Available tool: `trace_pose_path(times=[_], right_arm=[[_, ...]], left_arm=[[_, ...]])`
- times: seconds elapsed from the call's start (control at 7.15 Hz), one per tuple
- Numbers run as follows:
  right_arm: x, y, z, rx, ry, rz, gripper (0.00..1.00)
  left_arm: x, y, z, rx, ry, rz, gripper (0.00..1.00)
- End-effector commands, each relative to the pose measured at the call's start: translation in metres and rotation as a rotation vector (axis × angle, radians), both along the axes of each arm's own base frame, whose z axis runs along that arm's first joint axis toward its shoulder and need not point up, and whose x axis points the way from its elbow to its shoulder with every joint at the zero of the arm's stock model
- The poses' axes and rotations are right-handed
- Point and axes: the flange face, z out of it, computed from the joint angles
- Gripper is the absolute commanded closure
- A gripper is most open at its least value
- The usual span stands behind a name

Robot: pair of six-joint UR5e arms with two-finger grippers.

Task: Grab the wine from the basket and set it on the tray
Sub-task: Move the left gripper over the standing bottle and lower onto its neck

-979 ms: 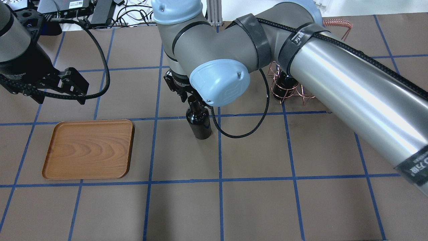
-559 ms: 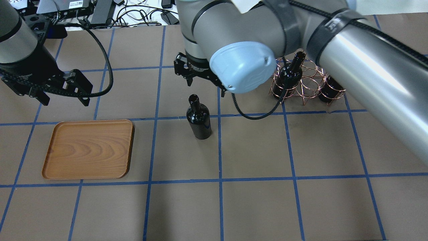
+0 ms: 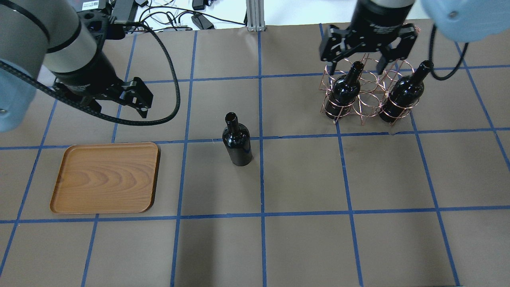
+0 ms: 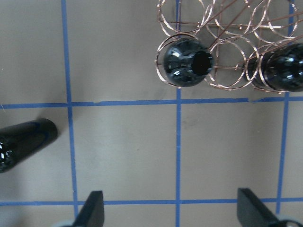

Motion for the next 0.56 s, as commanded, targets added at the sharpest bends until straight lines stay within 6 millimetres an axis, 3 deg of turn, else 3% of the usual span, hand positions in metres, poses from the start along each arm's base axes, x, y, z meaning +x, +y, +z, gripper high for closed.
trace_pose_path(times=[0.0, 0.42], right_arm=[[-0.034, 0.002, 0.011, -0.013, 0.003, 0.027, 0.0], [-0.035, -0.004, 0.021, -0.086, 0.023, 0.018, 0.0]], left_arm=[[-0.063, -0.004, -0.01, -0.063, 0.029, -0.097, 0.0], [-0.122, -0.021, -0.046, -0.077, 0.133, -0.19, 0.0]])
